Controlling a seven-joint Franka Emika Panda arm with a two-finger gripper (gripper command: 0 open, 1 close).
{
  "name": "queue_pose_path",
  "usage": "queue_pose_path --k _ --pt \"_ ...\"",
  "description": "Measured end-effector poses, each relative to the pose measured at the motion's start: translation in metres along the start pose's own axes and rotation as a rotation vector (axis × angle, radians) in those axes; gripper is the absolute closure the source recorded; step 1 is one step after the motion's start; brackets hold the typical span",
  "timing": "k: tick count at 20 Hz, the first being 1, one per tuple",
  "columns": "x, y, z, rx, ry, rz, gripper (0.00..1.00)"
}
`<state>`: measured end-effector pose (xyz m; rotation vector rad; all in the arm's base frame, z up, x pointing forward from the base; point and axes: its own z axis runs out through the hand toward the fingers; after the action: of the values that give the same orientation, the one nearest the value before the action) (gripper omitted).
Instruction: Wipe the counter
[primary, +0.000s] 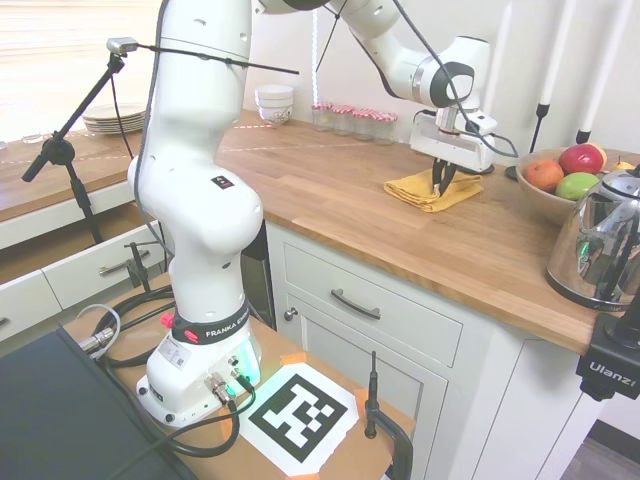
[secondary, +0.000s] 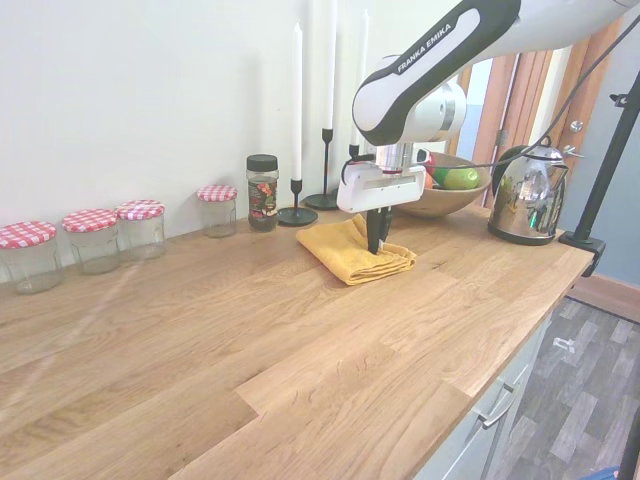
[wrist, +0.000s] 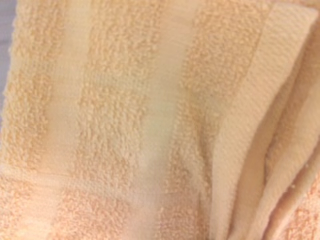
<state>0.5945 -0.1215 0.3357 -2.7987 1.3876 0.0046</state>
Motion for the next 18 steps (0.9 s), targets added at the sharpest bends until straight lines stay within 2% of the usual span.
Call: queue_pose_path --k 7,18 --pt "-0.106 -0.094 0.004 -0.036 0.055 -0.079 1.0" --pt "-0.264 -0.18 0.011 -0.051 0.141 -0.19 1.0"
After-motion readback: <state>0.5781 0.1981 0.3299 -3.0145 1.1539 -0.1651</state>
